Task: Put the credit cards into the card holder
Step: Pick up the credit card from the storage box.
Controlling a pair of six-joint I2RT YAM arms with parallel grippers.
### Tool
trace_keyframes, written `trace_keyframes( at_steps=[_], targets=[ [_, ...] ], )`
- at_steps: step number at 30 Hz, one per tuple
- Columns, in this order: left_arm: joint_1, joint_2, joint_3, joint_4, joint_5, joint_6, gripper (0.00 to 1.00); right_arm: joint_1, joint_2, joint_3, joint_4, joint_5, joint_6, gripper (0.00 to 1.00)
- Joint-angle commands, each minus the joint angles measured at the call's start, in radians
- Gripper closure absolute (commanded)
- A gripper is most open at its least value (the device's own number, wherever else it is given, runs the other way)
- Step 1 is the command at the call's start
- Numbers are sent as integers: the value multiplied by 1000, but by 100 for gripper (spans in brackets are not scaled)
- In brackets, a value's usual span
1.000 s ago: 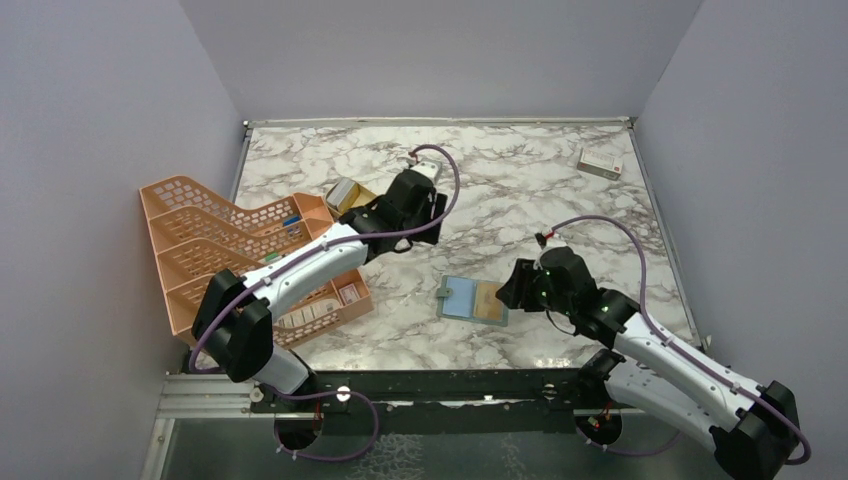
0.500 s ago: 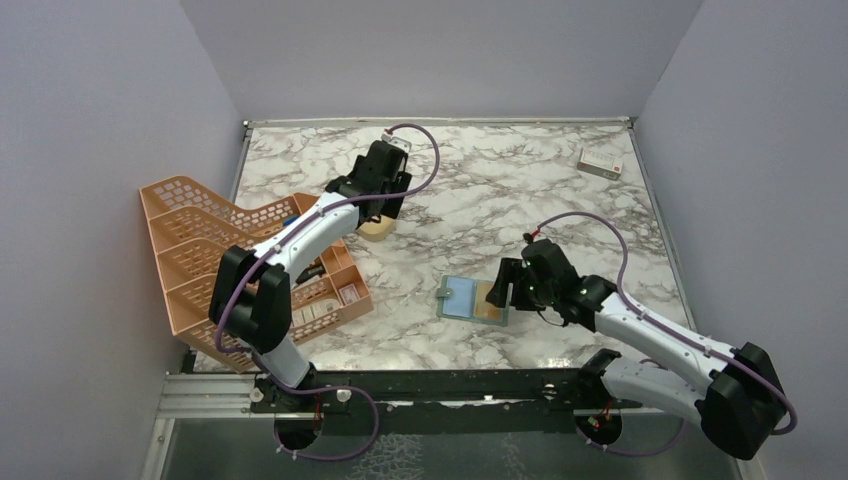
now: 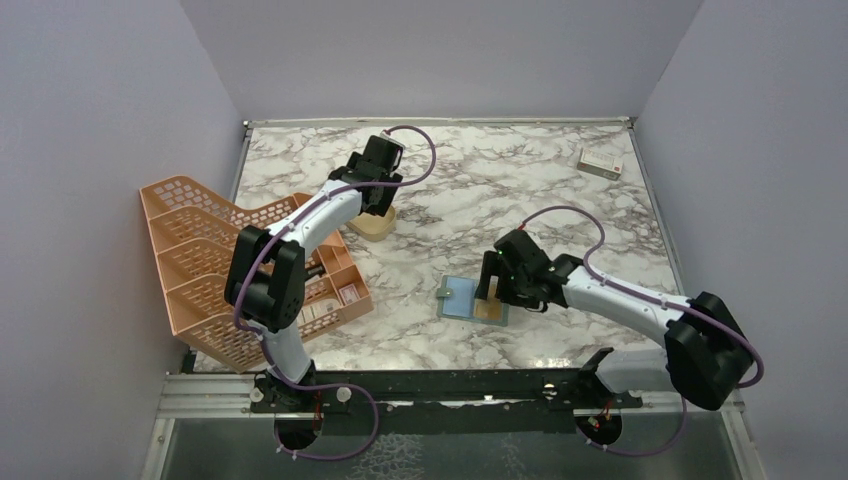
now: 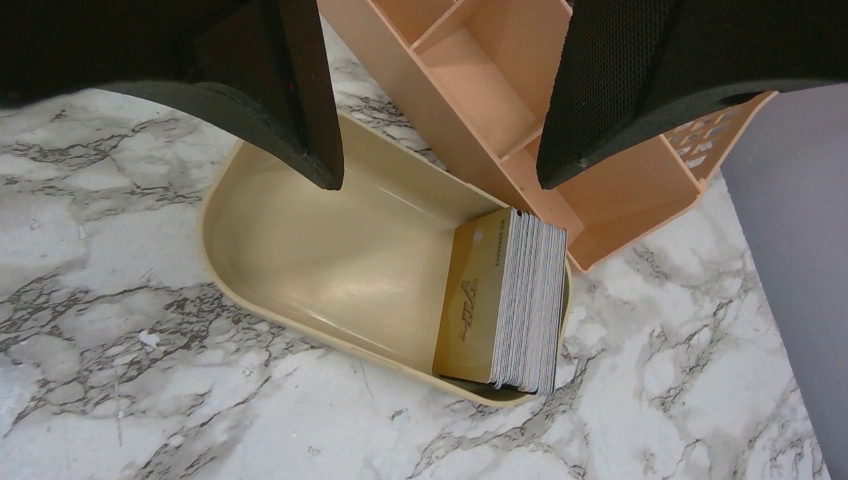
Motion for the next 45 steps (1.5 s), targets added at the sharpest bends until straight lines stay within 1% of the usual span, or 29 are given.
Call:
trace_keyframes(
  at_steps=[1,6,9,11,16,22,24,26,28,31,33,39,41,45],
  targets=[
    [7,3,12,-13,-42,35,27,28,96,91,-75,99,55,11],
    [9,12,2,-13,-39,30,27,67,232,152,-127,146,72,11],
    [10,17,0,-15,-32,29,27,84,270,164,-152,185,80,14],
    [9,17,-1,-12,-32,29,27,87,265,153,-144,194,75,17],
    [11,16,-2,-13,-25,35,27,88,226,112,-79,182,48,34],
    [12,11,-12,-6,16,63,28,87,229,101,-68,171,41,39],
    [11,8,-12,2,33,77,29,87,223,102,-67,166,39,39],
    [11,9,-12,6,40,90,29,87,212,108,-70,161,36,34],
    [12,14,-35,13,42,102,30,87,196,119,-79,155,33,27],
    [11,30,-27,19,55,122,32,88,160,128,-92,148,28,23],
    [11,47,-21,18,35,133,33,87,128,127,-94,143,21,22],
    [23,122,41,40,-114,178,33,87,25,110,-70,115,-15,23],
    [27,154,70,49,-128,196,33,88,-14,83,-14,76,-49,23],
    [39,202,99,50,-166,227,34,87,-82,65,0,69,-62,23]
  ],
)
